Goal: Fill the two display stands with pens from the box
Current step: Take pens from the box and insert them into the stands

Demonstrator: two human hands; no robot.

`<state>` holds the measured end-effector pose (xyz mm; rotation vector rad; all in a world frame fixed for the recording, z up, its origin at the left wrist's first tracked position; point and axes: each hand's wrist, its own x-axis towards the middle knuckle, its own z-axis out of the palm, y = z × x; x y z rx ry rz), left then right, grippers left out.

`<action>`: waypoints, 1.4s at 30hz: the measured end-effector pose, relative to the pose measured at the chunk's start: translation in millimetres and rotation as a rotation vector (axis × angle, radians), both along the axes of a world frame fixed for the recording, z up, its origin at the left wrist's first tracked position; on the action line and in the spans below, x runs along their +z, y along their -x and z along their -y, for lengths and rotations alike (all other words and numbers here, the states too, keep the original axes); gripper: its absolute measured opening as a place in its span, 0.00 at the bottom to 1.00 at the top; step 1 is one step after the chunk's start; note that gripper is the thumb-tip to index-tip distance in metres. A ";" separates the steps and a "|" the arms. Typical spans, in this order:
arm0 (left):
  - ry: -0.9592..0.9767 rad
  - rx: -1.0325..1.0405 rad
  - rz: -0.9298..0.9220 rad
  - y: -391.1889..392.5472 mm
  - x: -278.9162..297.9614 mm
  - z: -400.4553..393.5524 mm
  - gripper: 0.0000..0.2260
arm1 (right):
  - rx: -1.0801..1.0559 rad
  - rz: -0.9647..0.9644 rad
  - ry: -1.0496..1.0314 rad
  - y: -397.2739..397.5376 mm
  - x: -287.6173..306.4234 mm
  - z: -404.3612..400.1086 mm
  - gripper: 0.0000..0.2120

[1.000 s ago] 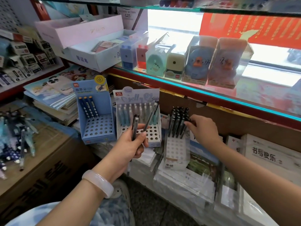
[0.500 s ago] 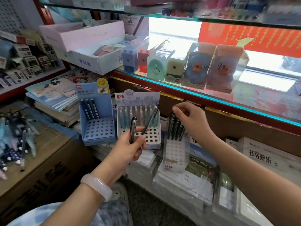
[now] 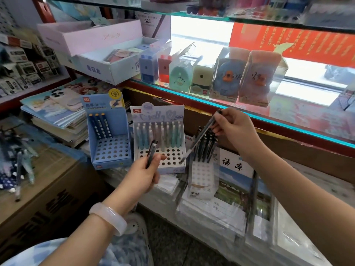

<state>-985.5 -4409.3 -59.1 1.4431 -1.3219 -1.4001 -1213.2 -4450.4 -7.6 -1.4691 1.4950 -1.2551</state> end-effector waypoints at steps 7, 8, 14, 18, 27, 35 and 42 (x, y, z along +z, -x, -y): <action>-0.040 0.078 -0.194 0.3 1.1 5.0 0.08 | -0.062 -0.453 0.007 12.4 -45.8 -0.2 0.03; -0.025 0.077 -0.211 -0.2 1.2 4.7 0.09 | -0.063 -0.464 0.005 10.4 -52.1 -0.1 0.03; 0.070 -0.018 -0.059 1.7 2.6 -1.5 0.09 | -0.096 -0.490 0.041 1.0 -64.1 4.4 0.06; 0.117 -0.089 -0.014 0.9 2.4 -3.8 0.07 | -0.077 -0.544 0.078 -3.3 -62.6 6.7 0.07; 0.122 -0.093 -0.106 -2.5 9.5 -7.8 0.06 | -0.065 -0.673 0.108 -7.3 -62.1 10.7 0.08; 0.129 -0.102 -0.097 -4.5 10.8 -7.6 0.06 | 0.003 -0.715 -0.077 -11.8 -81.3 8.9 0.09; 0.127 -0.077 -0.116 -10.4 12.1 -7.6 0.06 | -0.002 -0.784 -0.150 -16.5 -80.2 9.4 0.11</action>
